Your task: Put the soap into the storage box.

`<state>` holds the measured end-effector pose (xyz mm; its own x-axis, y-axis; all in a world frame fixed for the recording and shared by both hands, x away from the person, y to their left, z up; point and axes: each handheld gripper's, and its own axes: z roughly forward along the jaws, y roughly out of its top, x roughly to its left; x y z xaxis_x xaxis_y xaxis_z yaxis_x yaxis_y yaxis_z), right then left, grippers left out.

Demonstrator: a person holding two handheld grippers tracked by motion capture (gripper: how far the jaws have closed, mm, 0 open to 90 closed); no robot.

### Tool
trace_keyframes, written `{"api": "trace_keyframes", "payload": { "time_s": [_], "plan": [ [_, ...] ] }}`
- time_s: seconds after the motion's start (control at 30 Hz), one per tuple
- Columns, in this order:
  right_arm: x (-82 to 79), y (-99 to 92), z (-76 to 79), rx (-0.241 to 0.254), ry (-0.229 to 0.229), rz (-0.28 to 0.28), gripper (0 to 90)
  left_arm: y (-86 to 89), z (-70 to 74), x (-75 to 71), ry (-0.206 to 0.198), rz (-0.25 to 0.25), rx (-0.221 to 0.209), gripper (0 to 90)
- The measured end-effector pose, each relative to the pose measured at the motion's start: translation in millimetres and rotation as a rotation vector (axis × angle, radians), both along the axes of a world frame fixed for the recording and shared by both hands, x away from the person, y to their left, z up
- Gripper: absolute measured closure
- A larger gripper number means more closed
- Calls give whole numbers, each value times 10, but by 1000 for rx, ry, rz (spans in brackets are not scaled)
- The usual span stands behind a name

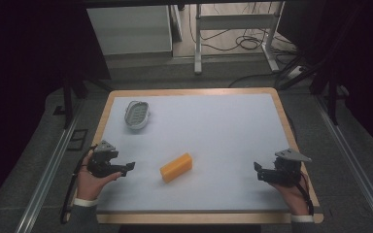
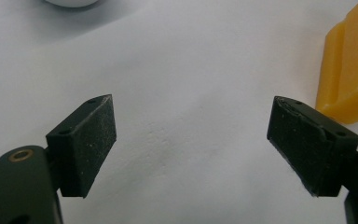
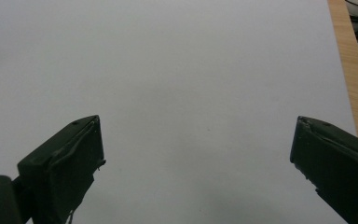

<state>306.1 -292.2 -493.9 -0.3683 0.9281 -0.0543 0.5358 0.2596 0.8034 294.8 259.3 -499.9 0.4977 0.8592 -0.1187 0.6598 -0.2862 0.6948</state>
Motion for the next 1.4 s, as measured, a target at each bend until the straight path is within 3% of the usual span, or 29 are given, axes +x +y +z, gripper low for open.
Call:
{"api": "trace_keyframes", "payload": {
  "time_s": [0.27,0.63,1.0,1.4],
  "plan": [
    [18,-40,-32,4,11,-7,26,-5,-8,9,8,-4,-1,162],
    [17,-80,-33,30,10,-15,26,-53,81,-1,-13,-22,10,175],
    [9,-103,-35,29,10,-17,27,-83,364,9,-24,-80,-5,175],
    [6,-122,-45,21,14,-22,28,-218,520,54,-14,-134,5,174]
  ]
}}
